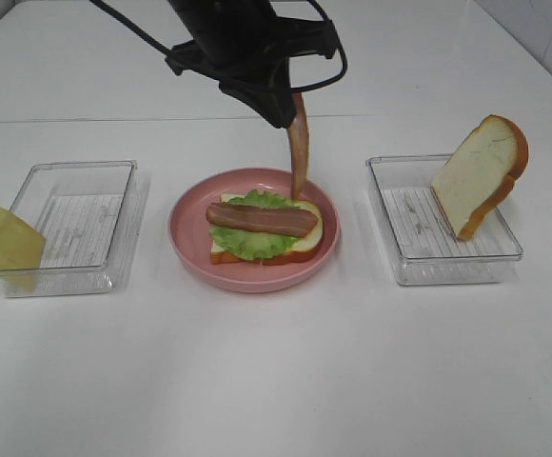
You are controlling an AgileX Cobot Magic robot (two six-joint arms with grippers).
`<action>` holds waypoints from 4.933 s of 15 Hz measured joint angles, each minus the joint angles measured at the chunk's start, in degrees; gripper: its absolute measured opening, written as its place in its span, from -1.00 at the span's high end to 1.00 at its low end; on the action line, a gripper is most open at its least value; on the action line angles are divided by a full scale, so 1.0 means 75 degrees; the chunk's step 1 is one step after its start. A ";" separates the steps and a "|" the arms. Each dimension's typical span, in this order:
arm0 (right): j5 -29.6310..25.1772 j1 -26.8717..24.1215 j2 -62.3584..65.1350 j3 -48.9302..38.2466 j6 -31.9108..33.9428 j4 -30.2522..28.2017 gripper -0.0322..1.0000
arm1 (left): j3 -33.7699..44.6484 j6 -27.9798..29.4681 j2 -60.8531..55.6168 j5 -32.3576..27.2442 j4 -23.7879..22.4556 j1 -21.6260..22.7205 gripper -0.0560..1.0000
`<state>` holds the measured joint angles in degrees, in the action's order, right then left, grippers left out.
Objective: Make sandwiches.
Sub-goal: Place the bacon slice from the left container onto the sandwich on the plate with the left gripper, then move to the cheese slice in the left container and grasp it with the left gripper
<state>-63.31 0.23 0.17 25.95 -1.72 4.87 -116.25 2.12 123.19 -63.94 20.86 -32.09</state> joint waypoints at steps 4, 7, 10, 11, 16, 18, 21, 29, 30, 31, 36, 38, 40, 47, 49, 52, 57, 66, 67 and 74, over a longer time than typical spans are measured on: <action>0.0000 0.0000 0.0000 0.0000 0.0000 0.0000 -0.88 | -0.0458 -0.0053 0.0649 0.0122 0.0458 -0.0206 0.89; 0.0000 0.0000 0.0000 0.0000 0.0000 0.0000 -0.88 | -0.0481 -0.0183 0.0985 0.0313 0.0642 -0.0214 0.89; 0.0000 0.0000 0.0000 0.0000 0.0000 0.0000 -0.88 | -0.0481 -0.0283 0.1176 0.0405 0.0657 -0.0214 0.89; 0.0000 0.0000 0.0000 0.0000 0.0000 0.0000 -0.88 | -0.0481 -0.0321 0.1176 0.0405 0.0604 -0.0214 0.89; 0.0000 0.0000 0.0000 0.0000 0.0000 0.0000 -0.88 | -0.0481 0.0053 0.1176 0.0199 -0.0581 -0.0214 0.89; 0.0000 0.0000 0.0000 0.0000 0.0000 0.0000 -0.88 | -0.0481 0.0229 0.1176 -0.0107 -0.1261 -0.0214 0.89; 0.0000 0.0000 0.0000 0.0000 0.0000 0.0000 -0.88 | -0.0481 0.0458 0.1176 -0.0321 -0.1833 -0.0214 0.89; 0.0000 0.0000 0.0000 0.0000 0.0000 0.0000 -0.88 | -0.0481 0.0604 0.1176 -0.0542 -0.2345 -0.0214 0.89; 0.0000 0.0000 0.0000 0.0000 0.0000 0.0000 -0.88 | -0.0481 0.0604 0.1176 -0.0565 -0.2353 -0.0214 0.89; 0.0000 0.0000 0.0000 0.0000 0.0000 0.0000 -0.88 | -0.0481 0.0604 0.1222 -0.0596 -0.2353 -0.0214 0.89; 0.0000 0.0000 0.0000 0.0000 0.0000 0.0000 -0.88 | -0.0481 0.0619 0.1467 -0.0626 -0.2399 -0.0214 0.89; 0.0000 0.0000 0.0000 0.0000 0.0000 0.0000 -0.88 | -0.0481 0.0825 0.1474 -0.0619 -0.2406 -0.0214 0.89; 0.0000 0.0000 0.0000 0.0000 0.0000 0.0000 -0.88 | -0.0481 0.0894 0.1490 -0.0619 -0.2406 -0.0214 0.78; 0.0000 0.0000 0.0000 0.0000 0.0000 0.0000 -0.88 | -0.0481 0.1253 0.1490 -0.0680 -0.2445 -0.0214 -0.41; 0.0000 0.0000 0.0000 0.0000 0.0000 0.0000 -0.88 | -0.0481 0.1360 0.1490 -0.0726 -0.2659 -0.0214 -0.72; 0.0000 0.0000 0.0000 0.0000 0.0000 0.0000 -0.88 | -0.0481 0.1375 0.1490 -0.0726 -0.2850 -0.0214 -0.79; 0.0000 0.0000 0.0000 0.0000 0.0000 0.0000 -0.88 | 0.0000 0.1070 0.0283 -0.0726 -0.2422 0.0084 -0.79; 0.0000 0.0000 0.0000 0.0000 0.0000 0.0000 -0.88 | 0.3270 0.0237 -0.3323 -0.0749 -0.2781 0.2590 -0.79; 0.0000 0.0000 0.0000 0.0000 0.0000 0.0000 -0.88 | 0.3430 0.0084 -0.3407 -0.0749 -0.2781 0.3117 -0.79; 0.0000 0.0000 0.0000 0.0000 0.0000 0.0000 -0.88 | 0.4874 -0.0359 -0.3422 -0.0741 -0.2674 0.4454 -0.79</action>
<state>-63.31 0.23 0.17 25.95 -1.72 4.87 -79.70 -0.57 97.52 -69.50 0.80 1.32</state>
